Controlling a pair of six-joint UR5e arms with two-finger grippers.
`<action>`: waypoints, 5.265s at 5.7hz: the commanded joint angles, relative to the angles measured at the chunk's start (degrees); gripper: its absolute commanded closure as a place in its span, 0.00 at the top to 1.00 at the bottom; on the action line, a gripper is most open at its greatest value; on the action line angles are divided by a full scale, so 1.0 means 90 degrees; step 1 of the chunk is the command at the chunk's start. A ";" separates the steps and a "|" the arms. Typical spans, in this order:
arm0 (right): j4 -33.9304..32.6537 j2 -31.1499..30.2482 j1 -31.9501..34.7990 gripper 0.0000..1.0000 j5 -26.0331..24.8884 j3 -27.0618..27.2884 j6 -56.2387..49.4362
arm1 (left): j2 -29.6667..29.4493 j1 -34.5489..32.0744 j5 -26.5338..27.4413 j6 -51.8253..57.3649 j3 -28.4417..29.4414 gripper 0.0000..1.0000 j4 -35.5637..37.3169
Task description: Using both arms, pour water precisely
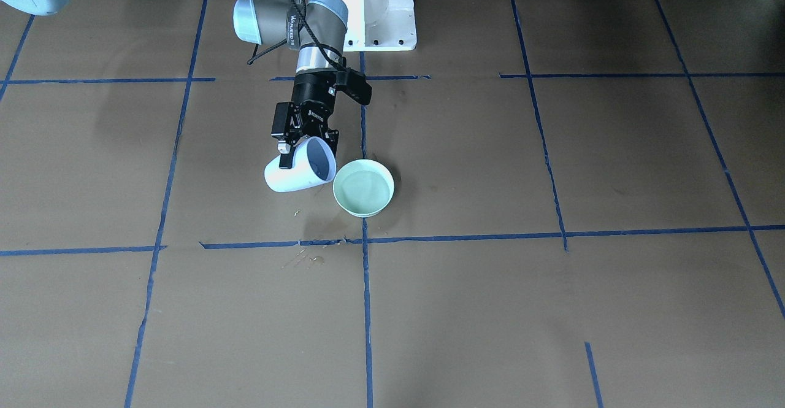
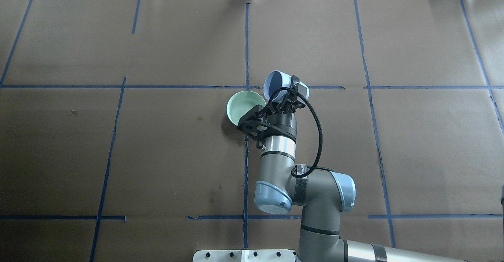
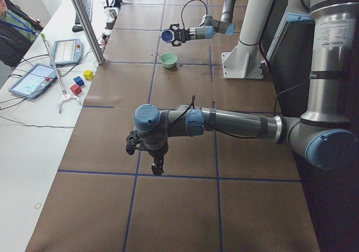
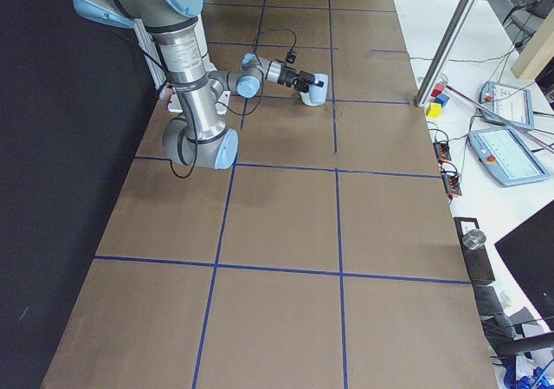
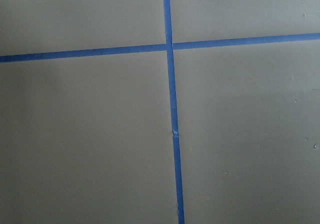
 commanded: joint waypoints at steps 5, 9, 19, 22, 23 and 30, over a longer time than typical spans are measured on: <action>-0.0471 -0.0019 -0.0174 0.03 -0.0552 0.0010 -0.2576 | -0.0008 0.0000 -0.0010 -0.0002 0.0063 1.00 0.0002; -0.0461 -0.0039 -0.0203 0.03 -0.0572 0.0010 -0.2766 | -0.0017 0.0000 -0.0010 -0.0011 0.0063 1.00 0.0012; -0.0005 0.0430 -0.0164 0.00 0.0120 0.0069 -0.0087 | -0.0037 0.0000 -0.0010 -0.0002 0.0102 1.00 -0.0008; 0.1091 0.0168 0.0079 0.00 0.0978 0.0282 0.1574 | -0.0056 0.0000 -0.0010 -0.0011 0.0064 1.00 -0.0008; 0.1111 -0.0269 0.0235 0.00 0.1532 0.1009 0.2208 | -0.0047 0.0000 -0.0010 -0.0002 0.0034 1.00 -0.0008; 0.5356 -0.4887 0.0451 0.00 0.1840 0.2125 0.3475 | -0.0017 -0.0010 -0.0019 -0.0002 -0.0122 1.00 -0.0017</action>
